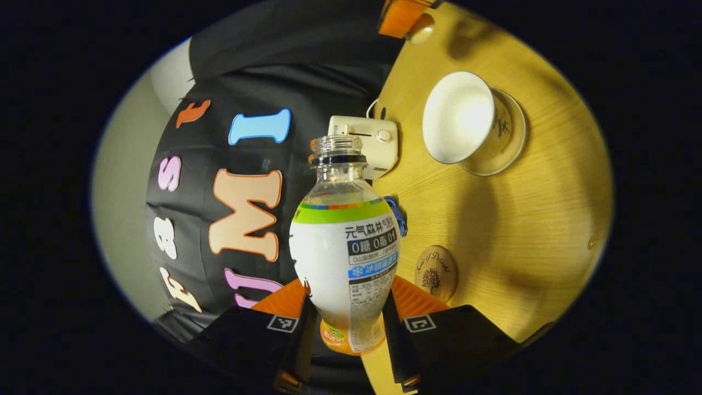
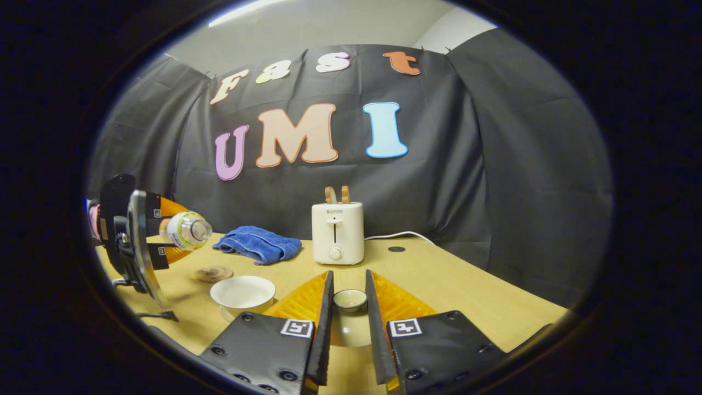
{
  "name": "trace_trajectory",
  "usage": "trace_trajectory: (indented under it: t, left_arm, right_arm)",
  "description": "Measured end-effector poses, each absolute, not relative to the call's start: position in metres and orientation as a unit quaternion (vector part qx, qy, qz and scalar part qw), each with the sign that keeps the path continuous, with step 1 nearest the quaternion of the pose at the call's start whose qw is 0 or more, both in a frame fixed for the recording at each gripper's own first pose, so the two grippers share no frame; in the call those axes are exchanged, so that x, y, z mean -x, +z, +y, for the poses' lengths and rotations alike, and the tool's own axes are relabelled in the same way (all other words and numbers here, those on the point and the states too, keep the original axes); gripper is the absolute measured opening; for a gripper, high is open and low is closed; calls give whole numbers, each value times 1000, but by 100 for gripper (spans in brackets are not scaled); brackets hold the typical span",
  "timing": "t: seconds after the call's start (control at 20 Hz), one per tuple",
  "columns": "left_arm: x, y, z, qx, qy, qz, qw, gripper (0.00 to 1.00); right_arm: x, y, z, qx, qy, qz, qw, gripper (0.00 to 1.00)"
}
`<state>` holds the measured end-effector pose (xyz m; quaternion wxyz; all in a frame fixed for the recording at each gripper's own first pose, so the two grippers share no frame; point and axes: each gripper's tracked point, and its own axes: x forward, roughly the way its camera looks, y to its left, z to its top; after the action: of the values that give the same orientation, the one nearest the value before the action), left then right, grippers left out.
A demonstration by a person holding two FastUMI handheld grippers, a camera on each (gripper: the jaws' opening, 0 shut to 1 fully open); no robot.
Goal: Open the teacup lid with one hand, grasp the water bottle and pour water into the teacup with the other hand; after pouring, place the water bottle on the coaster and then close the teacup lid.
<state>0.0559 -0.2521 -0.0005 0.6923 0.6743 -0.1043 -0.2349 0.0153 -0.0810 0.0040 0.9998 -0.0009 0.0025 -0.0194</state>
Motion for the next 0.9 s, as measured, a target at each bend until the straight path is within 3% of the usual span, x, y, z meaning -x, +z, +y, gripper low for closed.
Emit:
trace_trajectory:
  t: [0.9]
  left_arm:
    - [-57, -2, -283, -810, -251, -126, 516, 55]
  right_arm:
    - [-15, 4, -81, 1, -20, 2, 1000, 36]
